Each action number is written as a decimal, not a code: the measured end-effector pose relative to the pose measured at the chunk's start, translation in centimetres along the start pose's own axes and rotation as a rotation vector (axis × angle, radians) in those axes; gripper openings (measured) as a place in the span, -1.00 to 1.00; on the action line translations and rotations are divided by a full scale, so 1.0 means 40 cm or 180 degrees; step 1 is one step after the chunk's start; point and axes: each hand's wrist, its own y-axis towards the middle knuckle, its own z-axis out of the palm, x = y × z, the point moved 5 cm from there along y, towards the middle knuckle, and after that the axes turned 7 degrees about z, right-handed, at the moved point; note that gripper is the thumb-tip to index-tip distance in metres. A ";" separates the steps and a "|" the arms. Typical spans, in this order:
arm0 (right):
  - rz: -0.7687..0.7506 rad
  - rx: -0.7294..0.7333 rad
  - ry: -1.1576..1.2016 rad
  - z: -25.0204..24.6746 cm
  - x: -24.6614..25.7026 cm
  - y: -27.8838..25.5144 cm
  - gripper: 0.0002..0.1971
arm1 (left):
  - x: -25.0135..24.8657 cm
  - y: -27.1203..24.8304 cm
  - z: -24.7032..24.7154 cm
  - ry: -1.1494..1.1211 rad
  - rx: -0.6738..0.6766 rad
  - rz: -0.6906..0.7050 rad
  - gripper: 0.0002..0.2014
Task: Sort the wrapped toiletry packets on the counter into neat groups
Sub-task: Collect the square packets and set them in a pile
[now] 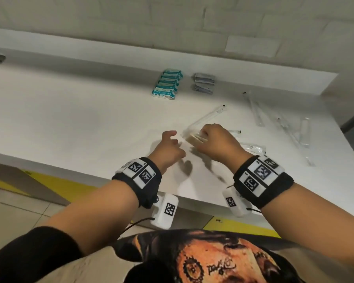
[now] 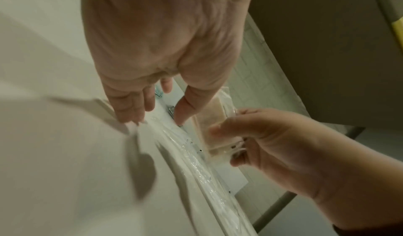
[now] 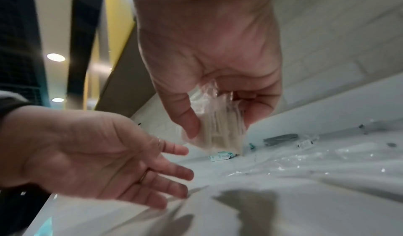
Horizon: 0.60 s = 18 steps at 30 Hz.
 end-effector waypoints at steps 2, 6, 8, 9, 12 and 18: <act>-0.0189 0.0067 -0.0455 0.028 -0.009 -0.005 -0.56 | -0.014 -0.005 0.019 0.0055 0.0137 0.0122 -0.21; -0.0169 0.0213 -0.1053 0.082 -0.047 -0.005 -0.47 | -0.018 -0.015 0.064 0.0133 0.0285 0.0252 -0.16; -0.0062 0.0275 -0.1002 0.077 -0.067 -0.008 -0.44 | -0.016 -0.015 0.071 0.0117 0.0292 0.0314 -0.19; 0.0000 0.0355 -0.0878 0.078 -0.077 -0.012 -0.44 | -0.015 -0.016 0.074 0.0101 0.0294 0.0341 -0.21; -0.0041 0.0482 -0.0436 0.098 -0.085 -0.036 -0.54 | -0.009 -0.019 0.092 0.0036 0.0317 0.0423 -0.22; -0.0200 0.0417 -0.0369 0.118 -0.069 -0.048 -0.71 | 0.013 -0.003 0.112 0.0346 0.0215 0.0566 -0.30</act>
